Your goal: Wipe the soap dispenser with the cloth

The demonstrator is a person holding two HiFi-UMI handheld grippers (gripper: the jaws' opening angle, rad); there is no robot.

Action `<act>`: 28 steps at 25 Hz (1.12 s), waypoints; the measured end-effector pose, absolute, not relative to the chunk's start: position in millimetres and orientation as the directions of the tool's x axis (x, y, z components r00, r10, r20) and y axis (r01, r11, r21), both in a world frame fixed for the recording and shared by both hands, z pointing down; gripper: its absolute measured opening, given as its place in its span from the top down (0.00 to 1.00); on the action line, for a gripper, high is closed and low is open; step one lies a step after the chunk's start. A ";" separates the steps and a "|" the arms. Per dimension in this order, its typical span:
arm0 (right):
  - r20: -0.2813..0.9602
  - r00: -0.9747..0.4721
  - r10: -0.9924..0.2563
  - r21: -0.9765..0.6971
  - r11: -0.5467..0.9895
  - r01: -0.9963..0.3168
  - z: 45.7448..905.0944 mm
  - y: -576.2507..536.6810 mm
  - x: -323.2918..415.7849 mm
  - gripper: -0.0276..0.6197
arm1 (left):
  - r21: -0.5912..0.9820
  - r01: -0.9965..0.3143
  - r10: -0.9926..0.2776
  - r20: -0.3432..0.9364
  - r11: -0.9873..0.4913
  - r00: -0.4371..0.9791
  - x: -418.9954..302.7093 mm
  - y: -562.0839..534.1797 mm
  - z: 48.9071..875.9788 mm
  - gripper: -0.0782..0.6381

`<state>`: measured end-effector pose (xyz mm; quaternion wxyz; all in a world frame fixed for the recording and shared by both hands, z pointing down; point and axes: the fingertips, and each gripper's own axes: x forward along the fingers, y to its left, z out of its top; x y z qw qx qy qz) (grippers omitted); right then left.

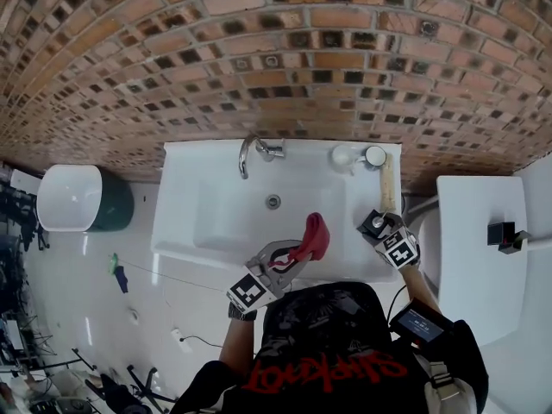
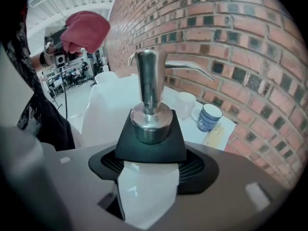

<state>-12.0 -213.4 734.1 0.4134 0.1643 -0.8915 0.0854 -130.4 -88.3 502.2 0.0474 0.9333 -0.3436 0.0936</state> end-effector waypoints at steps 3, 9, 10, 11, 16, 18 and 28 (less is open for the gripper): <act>0.764 -0.600 -0.239 -0.025 0.918 -0.397 746.3 -236.9 -17.9 0.49 | 0.024 -0.686 -0.669 0.197 -0.728 0.717 -137.4 -87.6 498.7 0.82; 0.770 -0.586 -0.254 0.038 0.934 -0.355 765.9 -281.1 -38.3 0.49 | 0.006 -0.743 -0.723 0.222 -0.669 0.654 -149.5 -86.6 496.5 0.82; 0.773 -0.578 -0.260 0.050 0.934 -0.354 769.6 -288.0 -39.9 0.49 | 0.008 -0.754 -0.736 0.213 -0.657 0.643 -149.8 -88.1 493.8 0.82; 0.778 -0.570 -0.265 0.059 0.933 -0.354 773.6 -293.3 -40.9 0.49 | 0.007 -0.763 -0.747 0.203 -0.646 0.633 -149.7 -89.3 490.9 0.82; 0.773 -0.584 -0.247 0.008 0.924 -0.381 781.9 -299.7 -40.7 0.49 | 0.012 -0.800 -0.789 0.158 -0.599 0.594 -150.2 -92.4 474.6 0.82; 0.770 -0.588 -0.249 -0.009 0.917 -0.399 782.5 -300.5 -37.1 0.49 | 0.032 -0.807 -0.797 0.141 -0.590 0.588 -149.7 -92.9 471.5 0.82; 0.633 -0.669 -0.390 0.045 0.881 -0.472 728.1 -276.7 -17.4 0.24 | 0.103 -0.739 -0.733 0.095 -0.666 0.674 -136.0 -94.5 472.9 0.82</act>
